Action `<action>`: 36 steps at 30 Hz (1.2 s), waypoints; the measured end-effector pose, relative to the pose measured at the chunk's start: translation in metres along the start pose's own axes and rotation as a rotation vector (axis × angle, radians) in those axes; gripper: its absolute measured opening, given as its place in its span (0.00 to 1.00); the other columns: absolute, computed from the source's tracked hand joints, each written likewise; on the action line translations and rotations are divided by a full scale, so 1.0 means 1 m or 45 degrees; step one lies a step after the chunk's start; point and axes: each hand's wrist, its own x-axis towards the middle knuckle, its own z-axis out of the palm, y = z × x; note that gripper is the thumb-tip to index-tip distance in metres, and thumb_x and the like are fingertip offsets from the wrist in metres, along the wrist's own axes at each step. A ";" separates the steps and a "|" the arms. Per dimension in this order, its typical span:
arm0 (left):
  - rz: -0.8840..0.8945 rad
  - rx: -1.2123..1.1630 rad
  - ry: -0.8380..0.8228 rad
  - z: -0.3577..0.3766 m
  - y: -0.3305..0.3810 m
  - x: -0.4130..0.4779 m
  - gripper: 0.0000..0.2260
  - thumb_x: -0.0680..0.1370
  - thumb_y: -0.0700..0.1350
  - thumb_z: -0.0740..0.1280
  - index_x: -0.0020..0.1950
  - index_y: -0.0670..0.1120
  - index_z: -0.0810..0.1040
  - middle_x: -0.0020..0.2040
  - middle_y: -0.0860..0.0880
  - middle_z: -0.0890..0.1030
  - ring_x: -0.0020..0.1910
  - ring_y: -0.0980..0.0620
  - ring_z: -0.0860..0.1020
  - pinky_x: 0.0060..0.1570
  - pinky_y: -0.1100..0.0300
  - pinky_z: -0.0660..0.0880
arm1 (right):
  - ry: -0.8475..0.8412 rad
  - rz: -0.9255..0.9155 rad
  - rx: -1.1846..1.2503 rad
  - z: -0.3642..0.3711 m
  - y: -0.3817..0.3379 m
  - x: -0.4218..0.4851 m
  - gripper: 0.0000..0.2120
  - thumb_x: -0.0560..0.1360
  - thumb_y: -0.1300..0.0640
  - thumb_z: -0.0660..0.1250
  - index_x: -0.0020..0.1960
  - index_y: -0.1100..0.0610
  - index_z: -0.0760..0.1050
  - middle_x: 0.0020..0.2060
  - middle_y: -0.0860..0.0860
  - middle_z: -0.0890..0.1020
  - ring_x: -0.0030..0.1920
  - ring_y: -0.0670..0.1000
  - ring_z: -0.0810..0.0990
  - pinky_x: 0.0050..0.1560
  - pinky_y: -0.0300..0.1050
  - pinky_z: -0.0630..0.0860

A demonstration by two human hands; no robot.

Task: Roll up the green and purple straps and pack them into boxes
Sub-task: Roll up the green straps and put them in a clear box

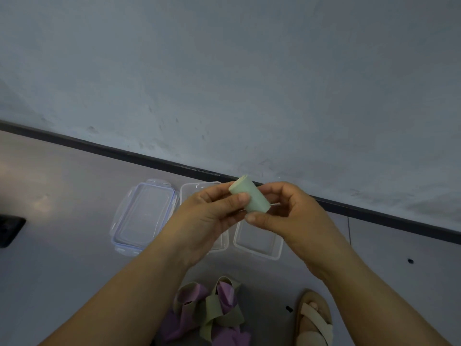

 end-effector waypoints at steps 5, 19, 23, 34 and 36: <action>-0.110 0.147 -0.004 -0.007 0.008 0.001 0.16 0.64 0.38 0.70 0.51 0.40 0.80 0.46 0.44 0.84 0.45 0.48 0.84 0.45 0.59 0.81 | -0.106 -0.267 -0.610 -0.005 0.001 0.001 0.36 0.62 0.47 0.77 0.57 0.29 0.57 0.54 0.26 0.65 0.51 0.34 0.71 0.43 0.31 0.74; -0.351 0.208 -0.188 -0.012 0.008 -0.001 0.16 0.65 0.37 0.69 0.52 0.37 0.79 0.47 0.41 0.84 0.45 0.47 0.83 0.49 0.55 0.80 | -0.255 -0.548 -0.849 -0.011 0.004 0.001 0.31 0.61 0.40 0.74 0.57 0.31 0.62 0.52 0.33 0.71 0.47 0.41 0.73 0.42 0.27 0.69; -0.344 0.196 -0.157 -0.010 0.009 -0.001 0.13 0.63 0.36 0.69 0.47 0.39 0.81 0.43 0.42 0.84 0.41 0.48 0.84 0.45 0.57 0.81 | -0.190 -0.589 -0.866 -0.013 0.002 -0.001 0.30 0.60 0.40 0.74 0.58 0.35 0.65 0.50 0.36 0.74 0.43 0.43 0.74 0.40 0.31 0.70; -0.305 0.235 -0.076 -0.007 0.005 -0.003 0.16 0.62 0.38 0.70 0.49 0.39 0.80 0.42 0.43 0.85 0.40 0.49 0.84 0.42 0.58 0.82 | -0.226 -0.598 -0.917 -0.014 0.005 -0.001 0.31 0.63 0.39 0.72 0.61 0.35 0.62 0.52 0.32 0.71 0.48 0.39 0.72 0.42 0.30 0.69; -0.300 0.250 -0.076 -0.007 0.004 -0.002 0.16 0.62 0.39 0.71 0.49 0.39 0.80 0.44 0.43 0.85 0.41 0.49 0.84 0.43 0.57 0.82 | -0.231 -0.601 -0.949 -0.011 0.008 0.000 0.33 0.62 0.38 0.72 0.62 0.36 0.62 0.51 0.31 0.68 0.49 0.36 0.71 0.44 0.29 0.68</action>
